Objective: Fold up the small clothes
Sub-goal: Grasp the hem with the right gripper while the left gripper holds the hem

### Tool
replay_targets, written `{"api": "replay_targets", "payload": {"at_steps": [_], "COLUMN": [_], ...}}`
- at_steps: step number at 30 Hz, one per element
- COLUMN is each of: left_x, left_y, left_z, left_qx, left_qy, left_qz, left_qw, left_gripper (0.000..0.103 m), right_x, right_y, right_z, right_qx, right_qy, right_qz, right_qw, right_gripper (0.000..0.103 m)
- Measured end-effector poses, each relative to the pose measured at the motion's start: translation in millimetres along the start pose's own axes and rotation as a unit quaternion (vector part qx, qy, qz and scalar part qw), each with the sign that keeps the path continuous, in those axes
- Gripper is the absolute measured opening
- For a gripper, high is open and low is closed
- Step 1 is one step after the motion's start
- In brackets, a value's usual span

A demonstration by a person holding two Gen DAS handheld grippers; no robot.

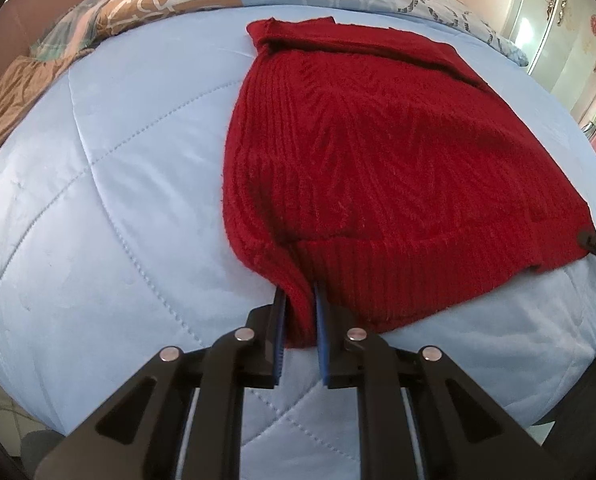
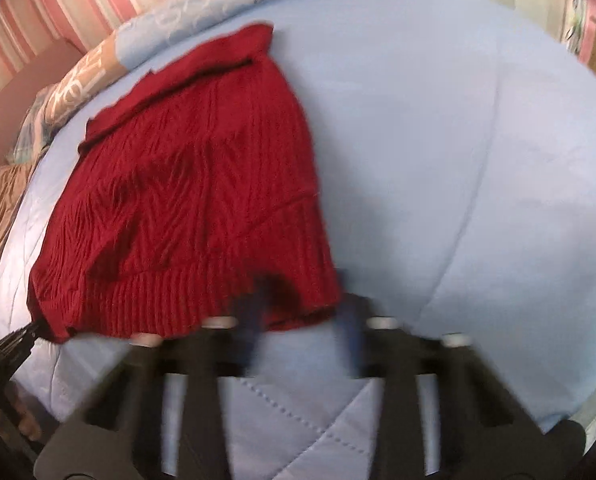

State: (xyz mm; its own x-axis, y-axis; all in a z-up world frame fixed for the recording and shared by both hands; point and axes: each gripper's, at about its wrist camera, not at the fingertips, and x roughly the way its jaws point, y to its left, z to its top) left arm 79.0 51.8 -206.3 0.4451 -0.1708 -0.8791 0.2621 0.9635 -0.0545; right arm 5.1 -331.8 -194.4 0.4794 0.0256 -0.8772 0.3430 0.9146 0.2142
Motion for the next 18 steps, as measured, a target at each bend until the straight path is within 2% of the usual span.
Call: {"api": "replay_targets", "payload": {"at_steps": [2,6,9,11,14,18], "left_x": [-5,-27,-45,-46,-25,0], "left_y": [1,6,14,18,20,23], "left_z": [2,7,10,7,-3,-17], "left_qx": [-0.002,-0.012,-0.021,-0.021,-0.013,-0.007], "left_qy": [-0.007,-0.031,-0.044,-0.039,-0.006,0.019], "left_qz": [0.004,0.004,-0.007,-0.009,-0.009,0.004], "left_qw": [1.0,0.9994,0.9988,0.999,0.9999,0.9998], "left_gripper": [0.011,0.007,0.007,0.007,0.007,0.007], "right_x": [-6,-36,-53,-51,-20,2], "right_y": [6,21,15,7,-6,-14], "right_z": [0,2,7,7,0,-9], "right_qx": [-0.009,-0.056,-0.056,-0.046,-0.031,-0.01], "right_qy": [-0.012,-0.062,-0.077,-0.07,-0.03,-0.009], "right_qz": [0.013,0.01,0.0,-0.006,-0.019,-0.022], "right_qw": [1.0,0.996,0.995,0.997,0.999,1.0], "right_gripper": [0.01,0.009,0.009,0.009,0.009,0.009]}}
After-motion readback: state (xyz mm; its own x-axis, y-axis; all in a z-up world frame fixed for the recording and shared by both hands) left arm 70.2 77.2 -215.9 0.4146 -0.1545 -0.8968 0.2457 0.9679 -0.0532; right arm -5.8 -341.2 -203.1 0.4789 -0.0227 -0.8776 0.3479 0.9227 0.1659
